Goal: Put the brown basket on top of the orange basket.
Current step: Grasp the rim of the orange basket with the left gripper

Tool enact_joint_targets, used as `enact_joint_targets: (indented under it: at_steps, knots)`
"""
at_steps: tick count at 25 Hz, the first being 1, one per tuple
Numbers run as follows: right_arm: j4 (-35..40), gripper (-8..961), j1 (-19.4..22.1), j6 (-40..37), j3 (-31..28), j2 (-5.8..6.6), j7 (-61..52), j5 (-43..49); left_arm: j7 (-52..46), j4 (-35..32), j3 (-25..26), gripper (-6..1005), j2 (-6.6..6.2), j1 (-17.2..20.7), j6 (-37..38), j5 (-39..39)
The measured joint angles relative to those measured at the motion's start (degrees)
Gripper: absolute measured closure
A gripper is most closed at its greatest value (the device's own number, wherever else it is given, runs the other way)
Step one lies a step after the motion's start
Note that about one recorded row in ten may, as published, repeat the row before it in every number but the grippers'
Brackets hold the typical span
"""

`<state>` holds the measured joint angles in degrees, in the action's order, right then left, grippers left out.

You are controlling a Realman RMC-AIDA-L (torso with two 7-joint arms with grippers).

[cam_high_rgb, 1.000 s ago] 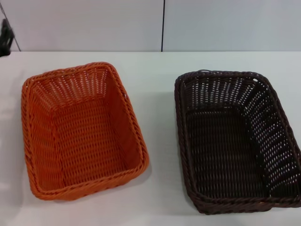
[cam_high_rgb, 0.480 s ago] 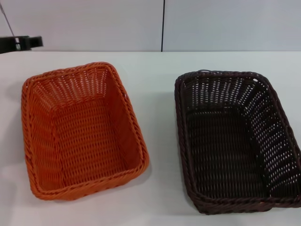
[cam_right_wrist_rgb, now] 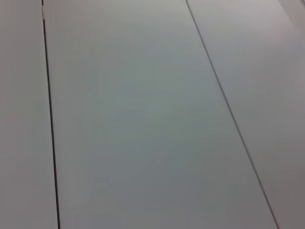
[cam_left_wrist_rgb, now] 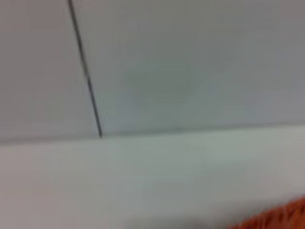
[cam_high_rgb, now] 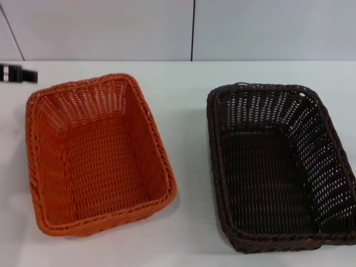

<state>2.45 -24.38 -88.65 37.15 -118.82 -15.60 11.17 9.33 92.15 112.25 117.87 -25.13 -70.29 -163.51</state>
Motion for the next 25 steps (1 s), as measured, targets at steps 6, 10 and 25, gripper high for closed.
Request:
enact_joint_targets:
  at_steps: [6,10,25]
  knots:
    - [0.1,136,0.1,0.0,0.0,0.0,0.0,0.0,-4.4,-0.3,-2.6,206,0.02,-0.2,-6.9,-2.0]
    - [0.1,136,0.4,0.1,0.1,0.0,0.0,0.0,-5.4,-3.6,-5.1,208,0.05,-0.8,-7.8,-2.0]
    - [0.1,136,0.8,0.1,0.8,0.0,0.1,0.0,-6.3,-15.1,-6.1,213,0.14,-3.4,-7.3,-2.0]
